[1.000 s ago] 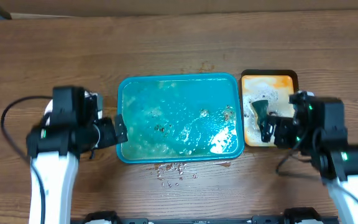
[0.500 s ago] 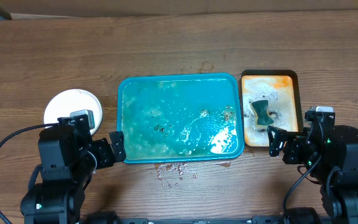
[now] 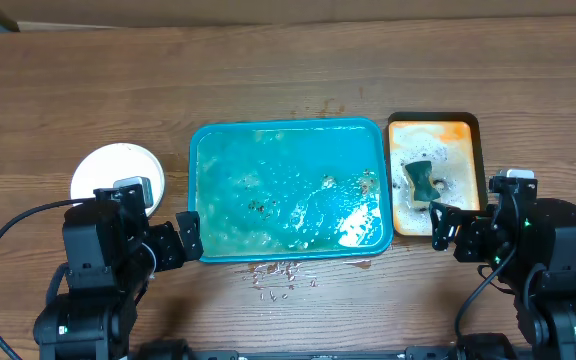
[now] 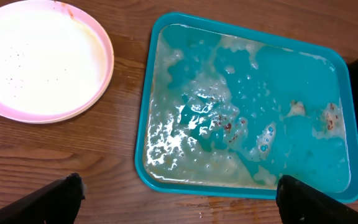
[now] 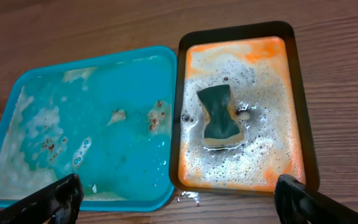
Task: Clean dirty plates on tray and stack at the side
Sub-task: 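Release the sponge in the orange-rimmed tray and withdraw the right gripper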
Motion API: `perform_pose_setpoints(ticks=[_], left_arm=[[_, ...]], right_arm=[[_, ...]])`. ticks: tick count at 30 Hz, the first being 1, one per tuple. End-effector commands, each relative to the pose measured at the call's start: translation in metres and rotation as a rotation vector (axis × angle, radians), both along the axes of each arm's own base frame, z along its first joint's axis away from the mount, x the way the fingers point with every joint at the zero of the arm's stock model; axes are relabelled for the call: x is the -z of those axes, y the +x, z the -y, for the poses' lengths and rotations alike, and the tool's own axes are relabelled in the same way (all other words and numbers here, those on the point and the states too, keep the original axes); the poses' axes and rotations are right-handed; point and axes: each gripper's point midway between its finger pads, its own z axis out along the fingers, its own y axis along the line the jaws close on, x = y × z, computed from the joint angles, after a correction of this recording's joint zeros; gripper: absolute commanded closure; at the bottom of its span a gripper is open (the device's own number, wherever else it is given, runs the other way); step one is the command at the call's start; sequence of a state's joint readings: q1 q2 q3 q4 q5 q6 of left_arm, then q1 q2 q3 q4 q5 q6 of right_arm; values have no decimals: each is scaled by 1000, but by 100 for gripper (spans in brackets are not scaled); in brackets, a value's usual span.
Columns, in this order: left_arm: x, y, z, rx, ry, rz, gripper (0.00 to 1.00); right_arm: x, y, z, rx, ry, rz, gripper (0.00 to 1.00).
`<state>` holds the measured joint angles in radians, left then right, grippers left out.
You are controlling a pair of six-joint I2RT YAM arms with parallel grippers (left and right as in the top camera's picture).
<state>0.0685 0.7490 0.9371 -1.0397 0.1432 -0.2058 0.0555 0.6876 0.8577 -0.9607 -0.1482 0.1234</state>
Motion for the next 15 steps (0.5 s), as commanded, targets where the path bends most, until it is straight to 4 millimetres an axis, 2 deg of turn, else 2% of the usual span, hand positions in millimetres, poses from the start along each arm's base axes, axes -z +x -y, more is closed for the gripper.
perform_pose_setpoints(ticks=[1, 8, 11, 15], left_arm=[[5, -1, 2, 20, 6, -11, 0], [5, -1, 2, 20, 6, -11, 0], [5, -1, 2, 20, 6, -11, 0], [5, -1, 2, 20, 6, -11, 0]], right_arm=[[2, 1, 2, 12, -7, -2, 0], [-5, -2, 9, 39, -31, 49, 0], [-23, 3, 12, 55, -31, 191, 0], [-36, 5, 13, 67, -21, 369, 0]])
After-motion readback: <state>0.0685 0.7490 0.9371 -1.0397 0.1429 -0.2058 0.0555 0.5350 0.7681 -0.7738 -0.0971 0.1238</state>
